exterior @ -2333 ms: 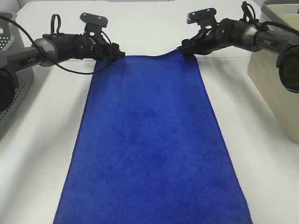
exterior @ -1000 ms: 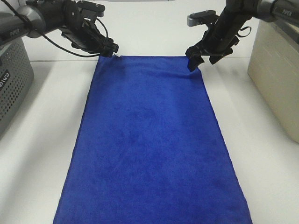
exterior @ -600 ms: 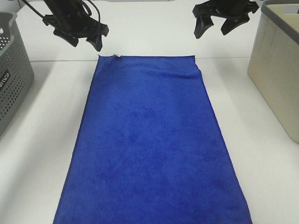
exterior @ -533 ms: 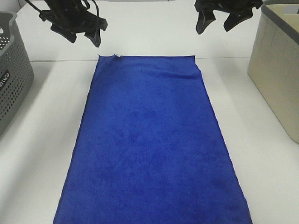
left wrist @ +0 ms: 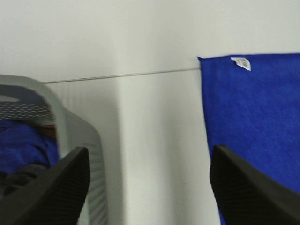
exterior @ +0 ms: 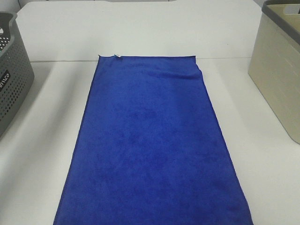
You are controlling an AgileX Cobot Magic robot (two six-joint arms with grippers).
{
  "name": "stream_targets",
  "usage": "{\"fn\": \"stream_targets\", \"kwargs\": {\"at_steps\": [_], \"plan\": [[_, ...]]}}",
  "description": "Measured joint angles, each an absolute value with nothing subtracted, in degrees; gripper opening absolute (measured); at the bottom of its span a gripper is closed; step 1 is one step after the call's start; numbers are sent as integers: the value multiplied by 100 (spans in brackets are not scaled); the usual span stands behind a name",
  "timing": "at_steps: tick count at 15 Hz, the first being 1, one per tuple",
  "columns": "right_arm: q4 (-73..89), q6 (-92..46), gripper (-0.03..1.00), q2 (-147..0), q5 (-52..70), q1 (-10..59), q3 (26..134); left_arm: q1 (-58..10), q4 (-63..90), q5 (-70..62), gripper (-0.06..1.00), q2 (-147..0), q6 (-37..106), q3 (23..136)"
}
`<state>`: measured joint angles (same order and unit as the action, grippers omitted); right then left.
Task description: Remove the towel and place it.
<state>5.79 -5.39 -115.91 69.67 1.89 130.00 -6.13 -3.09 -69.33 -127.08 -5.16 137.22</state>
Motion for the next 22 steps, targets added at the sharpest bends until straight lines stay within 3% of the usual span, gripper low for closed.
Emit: {"fn": "stream_targets", "kwargs": {"at_steps": [3, 6, 7, 14, 22], "plan": [[160, -407, 81, -11345, 6967, 132, 12932, -115, -241, -6939, 67, -12502, -584, 13722], [143, -395, 81, -10623, 6967, 132, 11918, -86, -109, -6939, 67, -11906, -533, 13035], [63, -378, 81, -9626, 6967, 132, 10709, -86, -115, -6939, 67, -11155, -447, 11958], [143, 40, 81, -5930, 6984, 132, 7311, -86, -682, -6497, 67, -6875, -756, 7431], [126, -132, 80, -2034, 6990, 132, 4899, -86, -848, -6474, 67, -3535, -882, 4985]]}}
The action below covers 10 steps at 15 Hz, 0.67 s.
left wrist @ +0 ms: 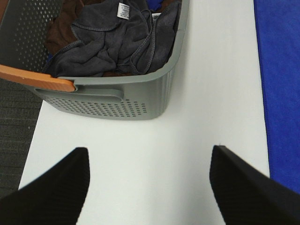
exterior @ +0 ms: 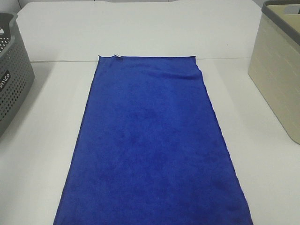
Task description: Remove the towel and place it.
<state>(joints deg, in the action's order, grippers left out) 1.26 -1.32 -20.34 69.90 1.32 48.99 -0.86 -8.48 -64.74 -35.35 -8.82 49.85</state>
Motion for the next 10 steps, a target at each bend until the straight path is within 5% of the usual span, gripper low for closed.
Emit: {"fn": "stream_targets", "kwargs": {"at_steps": [10], "plan": [[126, -682, 80, 29, 6996, 132, 3014, -86, -963, -6411, 67, -109, -894, 3117]]}}
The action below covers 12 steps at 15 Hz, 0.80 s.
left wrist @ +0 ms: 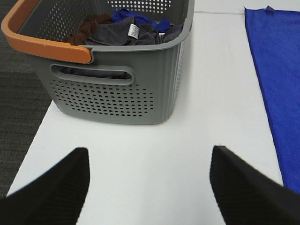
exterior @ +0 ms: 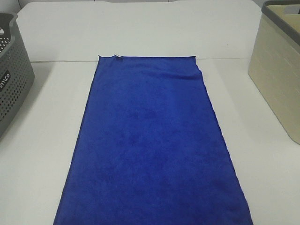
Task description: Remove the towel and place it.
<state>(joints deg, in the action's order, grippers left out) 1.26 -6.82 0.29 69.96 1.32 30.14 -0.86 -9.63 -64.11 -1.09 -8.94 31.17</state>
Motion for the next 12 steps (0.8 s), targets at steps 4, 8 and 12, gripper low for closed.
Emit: {"fn": "stream_targets", "kwargs": {"at_steps": [4, 8, 12], "plan": [[201, -756, 79, 29, 6411, 132, 2641, -86, -688, -6234, 67, 29, -544, 2974], [304, -762, 78, 29, 6377, 132, 2641, -86, 0, -6217, 67, 29, -246, 2974], [304, -762, 78, 29, 6377, 132, 2641, -63, 0, -6211, 67, 29, -212, 2974]]}}
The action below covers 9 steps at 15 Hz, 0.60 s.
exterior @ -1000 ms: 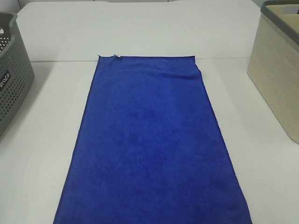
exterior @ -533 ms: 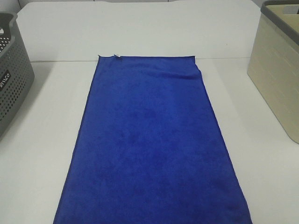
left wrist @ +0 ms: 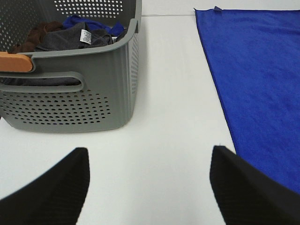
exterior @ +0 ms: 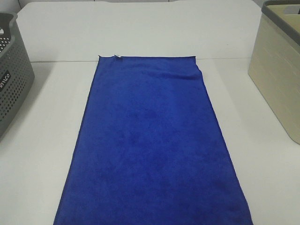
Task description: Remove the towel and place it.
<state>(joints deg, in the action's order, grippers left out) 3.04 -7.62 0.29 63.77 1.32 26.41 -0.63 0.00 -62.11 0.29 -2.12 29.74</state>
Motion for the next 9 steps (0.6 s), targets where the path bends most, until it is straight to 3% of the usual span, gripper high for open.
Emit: {"fn": "stream_targets", "kwargs": {"at_steps": [9], "plan": [[435, -762, 78, 29, 6377, -34, 2641, 246, 0, -6211, 67, 29, -166, 2974]]}}
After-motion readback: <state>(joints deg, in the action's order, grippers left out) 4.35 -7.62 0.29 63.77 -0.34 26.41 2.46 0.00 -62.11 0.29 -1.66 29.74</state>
